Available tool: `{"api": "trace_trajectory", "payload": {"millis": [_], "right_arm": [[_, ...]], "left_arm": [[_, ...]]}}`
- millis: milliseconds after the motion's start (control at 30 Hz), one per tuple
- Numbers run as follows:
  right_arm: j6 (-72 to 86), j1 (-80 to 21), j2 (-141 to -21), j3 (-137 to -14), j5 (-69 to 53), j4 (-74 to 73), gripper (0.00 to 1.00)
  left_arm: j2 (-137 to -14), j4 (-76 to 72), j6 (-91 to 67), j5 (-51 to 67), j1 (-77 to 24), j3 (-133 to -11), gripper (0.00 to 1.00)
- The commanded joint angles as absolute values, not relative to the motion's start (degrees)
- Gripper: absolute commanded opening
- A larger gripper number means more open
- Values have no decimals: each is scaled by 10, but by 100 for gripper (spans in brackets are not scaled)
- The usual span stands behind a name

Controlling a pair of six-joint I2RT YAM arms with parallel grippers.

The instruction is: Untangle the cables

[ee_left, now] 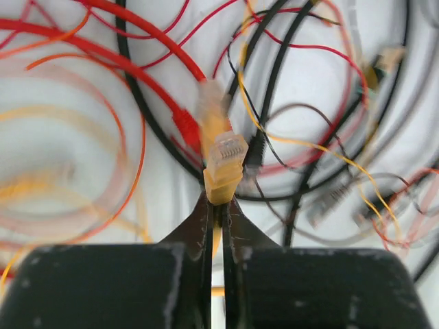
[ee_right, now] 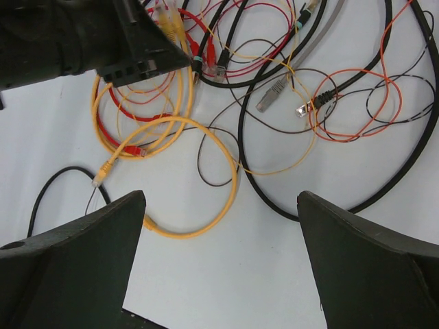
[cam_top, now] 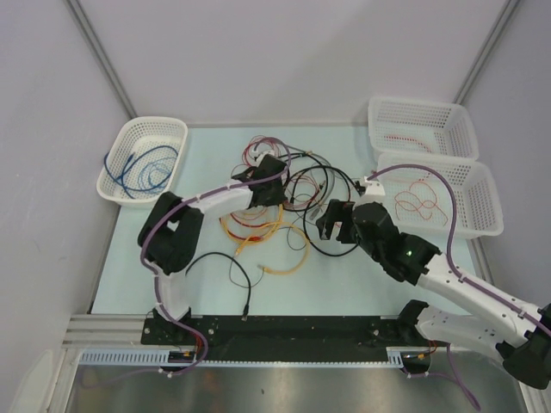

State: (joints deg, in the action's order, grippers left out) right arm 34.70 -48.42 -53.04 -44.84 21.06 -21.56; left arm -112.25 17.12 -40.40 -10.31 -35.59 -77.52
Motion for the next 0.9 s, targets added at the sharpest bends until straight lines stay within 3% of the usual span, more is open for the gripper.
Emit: {"api": "trace_trajectory", "payload": {"millis": [0,233,367,633,867], "right_arm": [[339,-483,-512,-447,202,-191,98],[309,-492,-469,-447,151,-150,96],[293,-502,-442,-447,126,-113,96],[270,-511,-416,-448,30,46,92],[251,-535,-499,-448,34,143,86]], "left_arm": [[-985,148,-387,-110,-353,-738,0],[-807,138,-369,-15,-353,-672,0],[-737,114,-356,98,-353,-672,0],[-695,108,-352,186,-353,-737,0],[-696,79,-399,220,-353,-740,0]]}}
